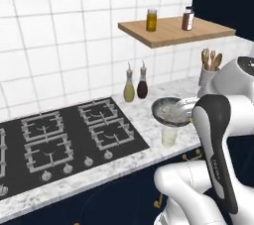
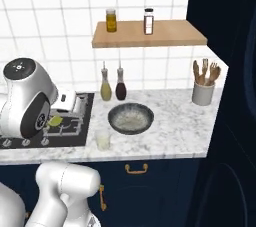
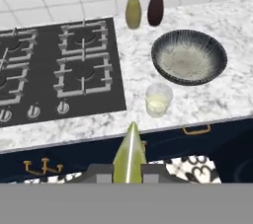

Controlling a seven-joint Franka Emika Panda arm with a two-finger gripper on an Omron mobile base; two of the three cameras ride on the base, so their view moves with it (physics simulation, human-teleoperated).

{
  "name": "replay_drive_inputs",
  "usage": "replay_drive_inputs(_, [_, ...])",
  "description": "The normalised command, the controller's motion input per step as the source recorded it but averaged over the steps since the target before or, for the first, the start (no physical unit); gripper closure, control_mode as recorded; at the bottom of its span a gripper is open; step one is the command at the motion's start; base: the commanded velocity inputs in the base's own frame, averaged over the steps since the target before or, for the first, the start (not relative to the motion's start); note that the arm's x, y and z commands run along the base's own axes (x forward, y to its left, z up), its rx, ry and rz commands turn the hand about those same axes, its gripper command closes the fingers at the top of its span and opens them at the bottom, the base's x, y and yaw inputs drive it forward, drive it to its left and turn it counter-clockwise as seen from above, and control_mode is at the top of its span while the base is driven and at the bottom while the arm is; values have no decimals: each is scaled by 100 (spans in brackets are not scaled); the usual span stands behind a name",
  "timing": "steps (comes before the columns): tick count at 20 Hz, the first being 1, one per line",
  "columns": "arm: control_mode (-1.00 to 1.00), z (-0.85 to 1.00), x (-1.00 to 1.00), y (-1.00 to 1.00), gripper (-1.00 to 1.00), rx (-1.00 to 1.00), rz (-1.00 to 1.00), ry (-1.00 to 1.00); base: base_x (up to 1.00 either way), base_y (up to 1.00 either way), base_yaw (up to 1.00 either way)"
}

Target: Grab a lemon wedge from the fridge and one ice cube from the ice bowl, and put them in the glass of lemonade.

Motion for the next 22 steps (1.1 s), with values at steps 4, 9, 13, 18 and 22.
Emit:
replay_drive_inputs(4, [100,0,0,0,100,0,0,0,29,-27,47])
replay_drive_inputs(9, [100,0,0,0,100,0,0,0,5,-28,38])
replay_drive_inputs(13, [-100,-4,16,-12,100,0,10,0,1,-4,4])
replay_drive_inputs(18, [-100,-4,30,-23,100,0,12,0,0,0,0])
replay_drive_inputs(22, [-100,-10,11,-16,100,-8,10,12,0,0,0])
